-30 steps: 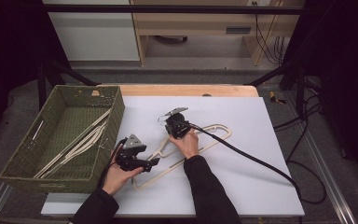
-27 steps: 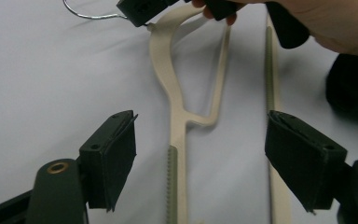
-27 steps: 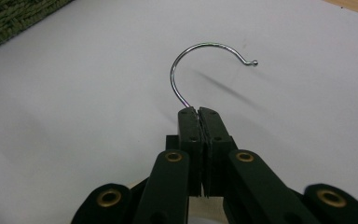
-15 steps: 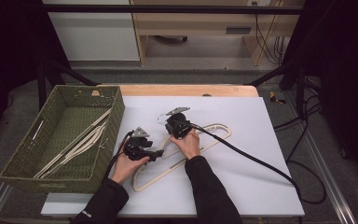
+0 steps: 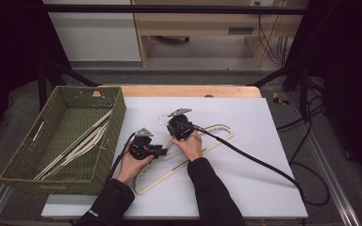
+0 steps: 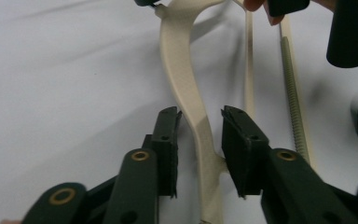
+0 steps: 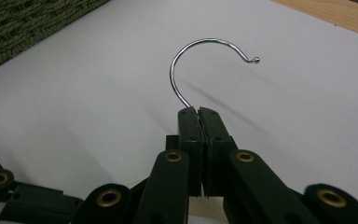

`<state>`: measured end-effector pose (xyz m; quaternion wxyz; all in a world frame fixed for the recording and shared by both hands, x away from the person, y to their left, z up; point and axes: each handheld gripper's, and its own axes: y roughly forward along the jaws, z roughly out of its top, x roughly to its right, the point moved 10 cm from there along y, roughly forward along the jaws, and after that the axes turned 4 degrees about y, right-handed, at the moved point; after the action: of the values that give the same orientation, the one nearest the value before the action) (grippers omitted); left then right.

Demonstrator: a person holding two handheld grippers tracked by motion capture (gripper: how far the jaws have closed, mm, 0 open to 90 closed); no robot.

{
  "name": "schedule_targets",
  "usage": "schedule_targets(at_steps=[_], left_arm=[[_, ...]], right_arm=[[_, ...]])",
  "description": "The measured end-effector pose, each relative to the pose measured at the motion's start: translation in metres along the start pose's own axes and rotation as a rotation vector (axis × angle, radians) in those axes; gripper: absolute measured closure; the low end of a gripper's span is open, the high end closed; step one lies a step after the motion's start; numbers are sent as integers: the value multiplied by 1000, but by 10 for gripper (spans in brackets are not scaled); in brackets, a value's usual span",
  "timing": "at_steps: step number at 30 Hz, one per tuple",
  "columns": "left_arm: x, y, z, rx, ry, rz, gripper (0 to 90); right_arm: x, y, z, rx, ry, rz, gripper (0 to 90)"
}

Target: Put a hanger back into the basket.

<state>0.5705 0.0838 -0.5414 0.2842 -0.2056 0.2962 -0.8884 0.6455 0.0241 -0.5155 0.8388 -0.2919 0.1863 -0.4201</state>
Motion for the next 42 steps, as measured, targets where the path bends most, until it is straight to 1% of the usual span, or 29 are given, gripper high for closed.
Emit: schedule_targets(at_steps=[2,3,4,7,8,9,10,11,12,13,15,16,19,21,24,25,26,28,29,31,33,35,36,37,38,42], left_arm=[[1,0,1,-12,15,14,692],[1,-1,2,-12,16,14,694],[2,-1,3,-10,14,14,700],[2,-4,4,-2,3,11,719],[2,-4,5,2,-5,12,727],[3,-5,6,7,-24,13,734],[3,-6,7,12,-34,13,748],[4,-7,7,14,-37,10,754],[4,-8,8,13,-31,11,760],[5,-9,9,20,-36,10,764],[8,-11,11,31,-60,4,778],[9,-12,11,32,-58,6,783],[13,-16,14,48,-76,4,800],[15,-18,16,47,-64,19,805],[19,-20,17,49,-52,50,808],[21,-21,18,56,-51,43,810],[22,-22,19,61,-51,36,814],[25,-25,21,67,-49,23,822],[27,-26,22,74,-51,20,825],[31,-29,23,78,-40,12,830],[35,-31,24,83,-29,0,836],[40,-34,25,87,-18,-7,841],[43,-34,25,90,-13,-8,843],[44,-35,26,89,3,-5,844],[47,-36,26,91,7,-5,846],[56,-40,27,92,45,-8,852]], right_arm=[[0,-1,0,3,-9,-4,893],[0,-3,1,5,-8,-3,893],[-1,-4,1,10,-1,-1,893],[-1,-8,3,19,-2,2,893],[-1,-9,4,21,-6,2,893],[-1,-11,4,27,-6,1,892],[-2,-13,5,35,-11,1,892],[-2,-14,6,40,-11,2,892],[-2,-17,6,47,-12,3,892],[-2,-18,7,51,-16,2,891],[-3,-24,9,62,-11,8,890],[-4,-26,10,73,-9,10,888],[-4,-36,11,82,-26,6,880],[-5,-42,11,89,-27,11,843],[-5,-53,9,95,-35,17,817],[-5,-58,8,100,-34,18,810],[-4,-63,8,109,-39,24,794],[-2,-74,7,130,-34,32,766],[-1,-80,6,132,-25,39,746],[2,-92,3,148,-18,49,708],[6,-106,0,172,-17,56,644],[9,-121,-4,204,-6,76,587],[10,-129,-6,214,4,82,531],[12,-135,-8,220,4,82,483],[14,-141,-11,230,2,84,460],[22,-163,-24,269,20,89,325]])
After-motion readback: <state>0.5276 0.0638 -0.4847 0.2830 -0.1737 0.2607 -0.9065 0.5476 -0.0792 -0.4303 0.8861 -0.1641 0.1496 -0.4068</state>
